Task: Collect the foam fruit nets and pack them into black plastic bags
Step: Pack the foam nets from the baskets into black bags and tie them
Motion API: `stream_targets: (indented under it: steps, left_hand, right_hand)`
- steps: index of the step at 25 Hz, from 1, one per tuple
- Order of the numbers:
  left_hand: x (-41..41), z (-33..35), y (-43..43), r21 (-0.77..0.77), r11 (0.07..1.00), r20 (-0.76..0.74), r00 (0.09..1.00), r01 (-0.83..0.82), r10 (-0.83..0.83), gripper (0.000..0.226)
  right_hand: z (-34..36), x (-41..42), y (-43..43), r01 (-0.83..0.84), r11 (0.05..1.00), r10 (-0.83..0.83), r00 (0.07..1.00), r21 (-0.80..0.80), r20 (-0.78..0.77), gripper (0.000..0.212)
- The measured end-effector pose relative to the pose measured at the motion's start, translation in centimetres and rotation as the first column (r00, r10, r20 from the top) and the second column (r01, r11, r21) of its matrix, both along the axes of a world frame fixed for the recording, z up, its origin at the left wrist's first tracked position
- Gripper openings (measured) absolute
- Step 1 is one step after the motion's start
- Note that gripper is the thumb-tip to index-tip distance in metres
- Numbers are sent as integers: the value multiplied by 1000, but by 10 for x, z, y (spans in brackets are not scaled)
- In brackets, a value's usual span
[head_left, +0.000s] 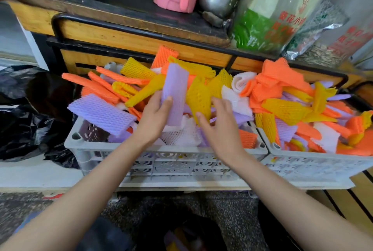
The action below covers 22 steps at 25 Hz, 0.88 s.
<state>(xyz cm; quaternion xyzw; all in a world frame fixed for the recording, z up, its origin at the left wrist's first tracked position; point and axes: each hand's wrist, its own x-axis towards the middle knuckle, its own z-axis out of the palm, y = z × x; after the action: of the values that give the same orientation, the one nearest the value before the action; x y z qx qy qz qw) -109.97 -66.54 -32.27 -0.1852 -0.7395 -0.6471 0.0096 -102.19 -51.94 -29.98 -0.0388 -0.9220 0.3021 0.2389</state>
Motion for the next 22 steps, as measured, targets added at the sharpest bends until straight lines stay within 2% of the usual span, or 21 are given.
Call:
stream_targets:
  steps: [2, 3, 5, 7, 9, 11, 13, 14, 16, 18, 20, 22]
  left_hand:
    - [9, 4, 5, 162, 987, 224, 973, 17, -54, 24]
    - [10, 3, 5, 208, 978, 262, 963, 11, -67, 19]
    - [16, 0, -5, 237, 970, 184, 979, 47, -92, 8]
    - [19, -6, -18, 216, 976, 89, 996, 0, -19, 23]
    - [13, -11, -29, 207, 969, 53, 991, -133, 125, 21]
    - [7, -13, -35, 204, 961, 63, 982, -189, 180, 27]
    - [5, -14, -37, 193, 961, 90, 979, -197, 182, 29]
    - [6, -15, -38, 181, 964, 97, 979, -196, 181, 24]
    - [10, -16, -37, 158, 968, 103, 979, -193, 178, 17]
    - [10, -19, -36, 131, 974, 101, 980, -183, 171, 16]
    - [10, -20, -36, 119, 978, 96, 982, -171, 160, 20]
    - [8, -21, -36, 152, 973, 109, 981, -174, 158, 15]
  right_hand:
    - [-8, 0, -19, -123, 991, 120, 991, 60, 55, 44]
    - [-11, -1, -25, -181, 979, 174, 982, 95, 79, 47]
    - [-14, -1, -32, -287, 950, 274, 955, 124, 111, 47]
    - [-17, 5, -31, -363, 924, 353, 931, 122, 96, 44]
    - [-19, 8, -19, -320, 939, 310, 946, 129, 92, 39]
    - [-27, -3, 7, -152, 971, 121, 978, 182, 169, 34]
    - [-34, -16, 31, -10, 975, -72, 931, 223, 358, 48]
    - [-37, -20, 37, 16, 979, -109, 887, 206, 449, 60]
    - [-38, -26, 37, 26, 997, -62, 833, 72, 550, 77]
    - [-35, -30, 28, 22, 999, -3, 829, -28, 559, 77]
    - [-38, -38, 22, -4, 1000, 14, 839, -20, 543, 85]
    - [-40, -43, 17, -20, 999, 33, 837, -29, 545, 96]
